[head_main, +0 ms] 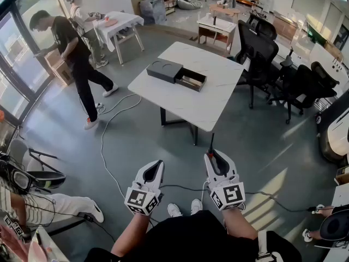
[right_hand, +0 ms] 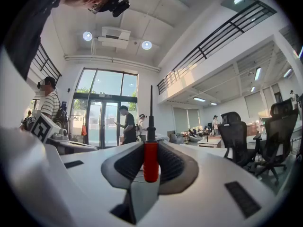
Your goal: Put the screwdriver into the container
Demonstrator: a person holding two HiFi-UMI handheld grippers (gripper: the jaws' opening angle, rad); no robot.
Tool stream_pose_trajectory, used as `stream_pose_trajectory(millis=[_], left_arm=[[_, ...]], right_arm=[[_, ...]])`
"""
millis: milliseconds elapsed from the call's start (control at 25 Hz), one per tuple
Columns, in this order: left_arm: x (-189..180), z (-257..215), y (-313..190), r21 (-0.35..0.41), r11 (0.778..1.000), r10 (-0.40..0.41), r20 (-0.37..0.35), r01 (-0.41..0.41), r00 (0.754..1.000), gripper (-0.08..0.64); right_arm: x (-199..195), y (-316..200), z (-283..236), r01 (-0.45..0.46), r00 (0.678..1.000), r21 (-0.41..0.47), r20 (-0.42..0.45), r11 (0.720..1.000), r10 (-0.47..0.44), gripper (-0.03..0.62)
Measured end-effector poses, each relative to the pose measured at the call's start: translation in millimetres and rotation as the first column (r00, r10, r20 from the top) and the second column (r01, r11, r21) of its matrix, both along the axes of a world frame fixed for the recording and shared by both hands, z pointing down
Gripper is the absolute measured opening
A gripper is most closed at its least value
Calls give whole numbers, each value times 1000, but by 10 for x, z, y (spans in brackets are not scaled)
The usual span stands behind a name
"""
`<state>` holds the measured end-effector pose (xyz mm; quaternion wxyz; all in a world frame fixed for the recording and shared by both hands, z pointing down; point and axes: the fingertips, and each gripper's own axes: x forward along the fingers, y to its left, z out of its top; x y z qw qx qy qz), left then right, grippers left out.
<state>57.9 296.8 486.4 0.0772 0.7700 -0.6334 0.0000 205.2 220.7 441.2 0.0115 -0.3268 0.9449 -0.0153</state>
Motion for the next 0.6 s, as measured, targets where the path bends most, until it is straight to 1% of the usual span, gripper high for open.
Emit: stream_pose_trajectory(millis=[120,240,320,440,520,600], left_arm=[[38,1,-28,-16,1000,-14,14,14,1000,9],[58,-15,-73,-13,1000,-25,8,25,1000,9],[67,-59,-109,2,1000,-31,12,31,999,9],[44,-169,-110,47,998,-52,29,51,998,9],[-1,-213,-93,67,996,-59,32,56,998,9],[-74,-233,-71,70,996,-54,30,51,998,9]], right_arm=[[111,-61,-30,-6,1000,-7,7,1000,6,94],[153,-91,-43,-2,1000,-3,13,1000,2,94],[144,-104,-62,2,1000,8,11,1000,-3,94],[93,-97,-96,17,1000,27,14,1000,-17,94],[52,-76,-154,15,999,44,35,999,-16,94],[9,-62,-210,-2,997,49,75,999,-1,94]])
